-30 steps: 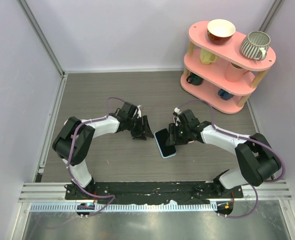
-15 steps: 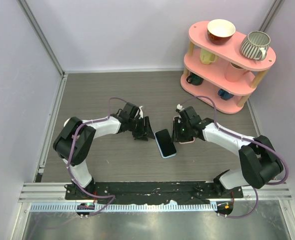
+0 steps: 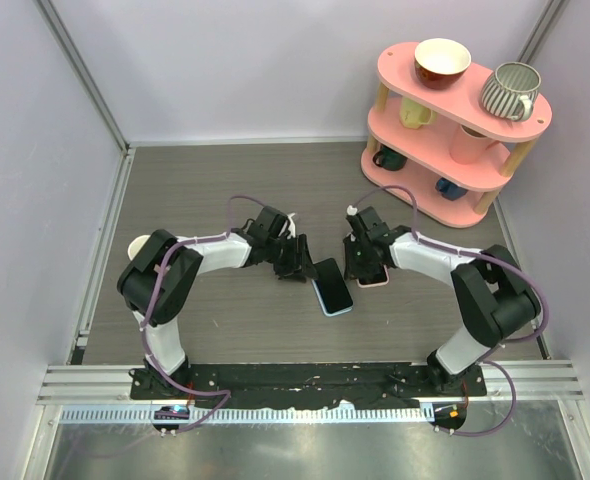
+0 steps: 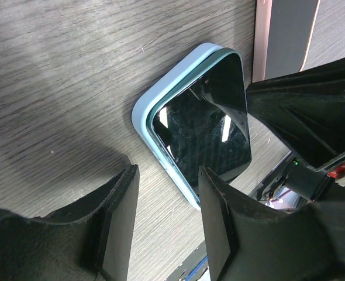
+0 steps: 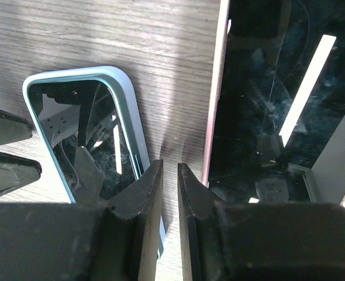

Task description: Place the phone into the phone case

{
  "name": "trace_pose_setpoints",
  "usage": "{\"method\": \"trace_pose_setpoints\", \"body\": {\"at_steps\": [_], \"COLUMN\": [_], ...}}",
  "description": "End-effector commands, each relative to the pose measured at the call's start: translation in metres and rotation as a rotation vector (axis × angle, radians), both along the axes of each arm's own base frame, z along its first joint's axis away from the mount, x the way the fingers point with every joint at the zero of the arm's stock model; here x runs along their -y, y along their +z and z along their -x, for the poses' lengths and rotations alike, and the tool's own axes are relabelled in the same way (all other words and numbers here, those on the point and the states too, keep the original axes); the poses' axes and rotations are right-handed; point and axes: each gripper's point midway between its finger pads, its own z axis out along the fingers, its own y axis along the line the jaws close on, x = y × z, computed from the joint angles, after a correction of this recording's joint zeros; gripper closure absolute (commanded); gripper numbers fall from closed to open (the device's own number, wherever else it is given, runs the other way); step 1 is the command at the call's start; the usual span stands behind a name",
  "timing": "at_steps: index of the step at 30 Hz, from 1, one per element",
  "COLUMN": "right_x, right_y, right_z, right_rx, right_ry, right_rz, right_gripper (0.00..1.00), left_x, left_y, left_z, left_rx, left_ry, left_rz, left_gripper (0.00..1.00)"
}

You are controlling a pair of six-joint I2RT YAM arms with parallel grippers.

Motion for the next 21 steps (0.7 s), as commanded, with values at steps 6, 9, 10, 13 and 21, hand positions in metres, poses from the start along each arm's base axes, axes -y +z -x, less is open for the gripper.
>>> {"method": "trace_pose_setpoints", "body": {"at_steps": [6,9,10,13,21], "right_x": [-0.047,-0.041,-0.036,-0.025,-0.027], "right_y": [-0.008,-0.012,-0.011,0.005,0.031], "right_z": [0.012,0.017,0.017,0.015,0.026], "right_rx": [0.004,0.002,0.009,0.043,0.052], "right_ry": [0.053,0.032,0.021,-0.013,-0.031], "right_rz": [-0.077,-0.067,-0.055,-0.053,-0.179], "right_gripper": [0.79,0.79,0.79,0.77,0.64], "left_x": [-0.002,-0.004,-0.005,-0.008,-0.009], "left_y": [0.002,0.002,0.002,-0.001,0.0], "left_z": [-0.008,-0.007,-0.006,-0.004,0.001], "left_rx": [0.041,0.045,0.043,0.032,0.033], "left_ry": [0.018,0.018,0.017,0.011,-0.01], "left_rz": [-0.036,-0.045,-0.048,-0.065,-0.057], "left_gripper": [0.53,0.53,0.53,0.54,0.55]}}
